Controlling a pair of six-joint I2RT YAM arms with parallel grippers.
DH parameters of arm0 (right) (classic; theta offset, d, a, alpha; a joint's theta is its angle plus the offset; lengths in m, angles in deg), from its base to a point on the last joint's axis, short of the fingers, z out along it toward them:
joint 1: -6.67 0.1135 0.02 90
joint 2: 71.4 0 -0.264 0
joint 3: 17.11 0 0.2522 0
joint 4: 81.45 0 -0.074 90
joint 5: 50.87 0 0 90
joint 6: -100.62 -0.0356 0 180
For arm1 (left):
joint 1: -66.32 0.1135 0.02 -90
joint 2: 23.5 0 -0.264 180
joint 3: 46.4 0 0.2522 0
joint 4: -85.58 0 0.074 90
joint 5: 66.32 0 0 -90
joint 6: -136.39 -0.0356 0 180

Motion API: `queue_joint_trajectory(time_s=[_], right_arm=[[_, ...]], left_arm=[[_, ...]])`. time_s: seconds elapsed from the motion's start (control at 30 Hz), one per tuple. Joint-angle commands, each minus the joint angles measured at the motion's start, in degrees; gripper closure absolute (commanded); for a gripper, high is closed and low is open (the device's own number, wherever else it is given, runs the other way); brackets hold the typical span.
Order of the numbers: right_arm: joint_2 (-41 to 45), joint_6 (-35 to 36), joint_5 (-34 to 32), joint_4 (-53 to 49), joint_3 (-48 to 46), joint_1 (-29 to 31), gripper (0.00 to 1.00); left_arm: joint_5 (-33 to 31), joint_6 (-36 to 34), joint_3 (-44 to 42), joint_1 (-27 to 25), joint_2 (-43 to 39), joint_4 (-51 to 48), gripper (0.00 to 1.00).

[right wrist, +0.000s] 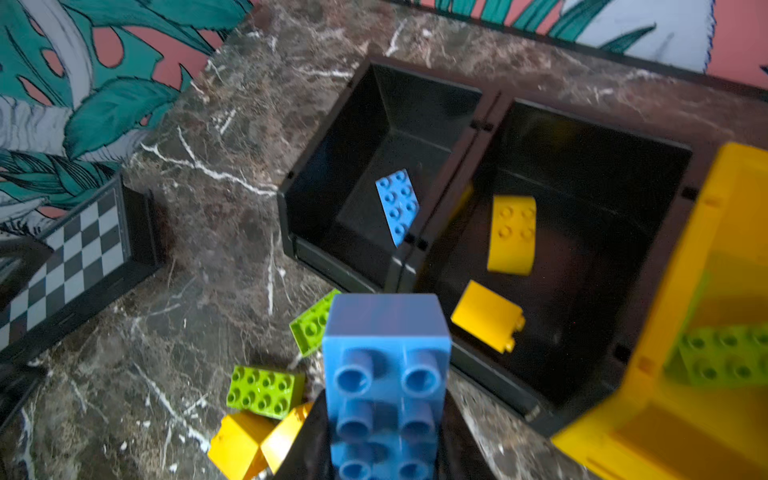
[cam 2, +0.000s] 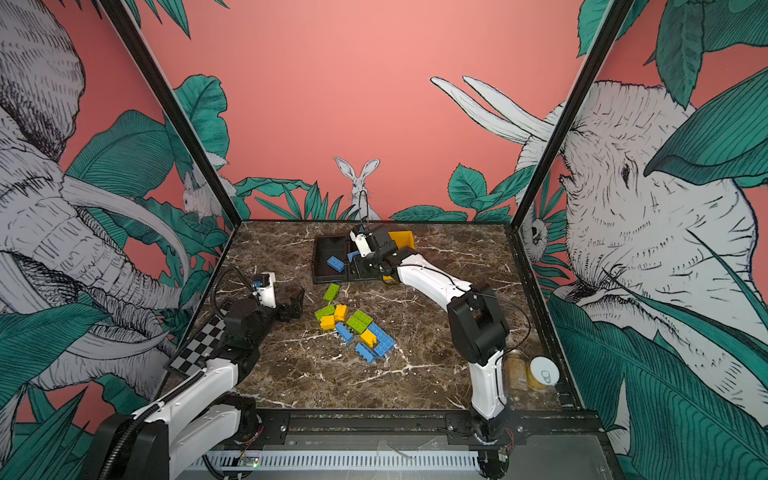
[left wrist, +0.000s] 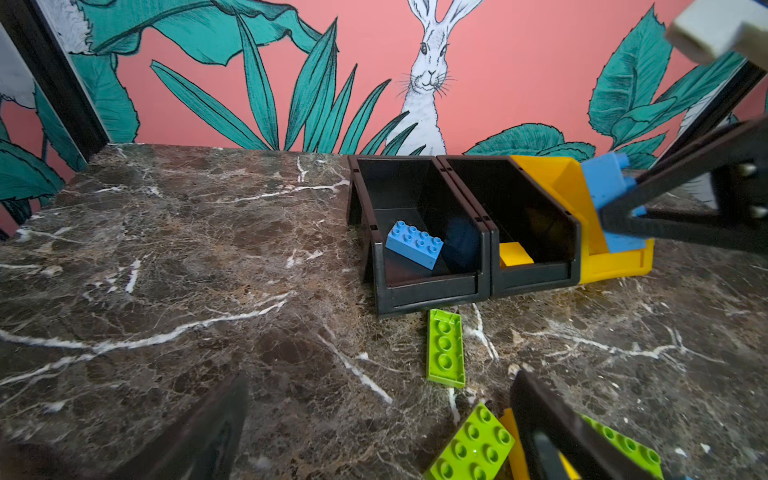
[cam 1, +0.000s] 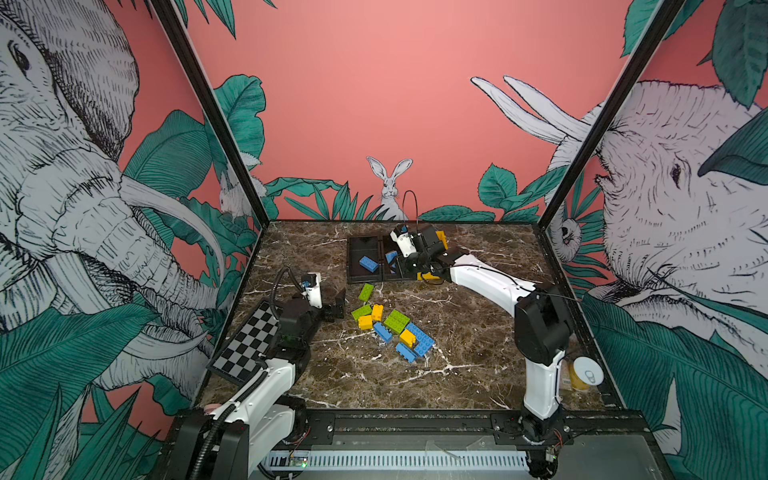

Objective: Sort the legos into containers by color
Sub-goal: 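Carry the blue brick to the black bin farthest from the yellow bin and release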

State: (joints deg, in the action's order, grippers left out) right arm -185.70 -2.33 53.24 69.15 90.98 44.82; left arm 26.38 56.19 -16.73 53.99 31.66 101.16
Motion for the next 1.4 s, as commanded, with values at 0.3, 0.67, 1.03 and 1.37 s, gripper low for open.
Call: queue_joint_trajectory(time_s=[0.3, 0.67, 1.03, 1.37], right_arm=[[-13.44, -0.94, -1.99, 9.83, 12.84, 2.77, 0.84], [-30.61, -1.71, -1.68, 4.81, 34.44, 2.85, 0.78], [-34.55, -3.02, -3.53, 2.47, 40.90, 2.87, 0.42], [-11.43, -1.99, -1.82, 6.55, 17.80, 3.21, 0.36]], left_arm=[[-3.55, 2.88, -5.45, -0.03, -4.96, 0.33, 0.01], [3.56, -0.12, -4.55, -0.05, -2.84, 2.21, 0.01], [3.68, -0.30, -4.91, -0.04, -3.81, 2.38, 0.01], [4.02, -0.56, -4.96, -0.05, -4.70, 2.01, 0.01]])
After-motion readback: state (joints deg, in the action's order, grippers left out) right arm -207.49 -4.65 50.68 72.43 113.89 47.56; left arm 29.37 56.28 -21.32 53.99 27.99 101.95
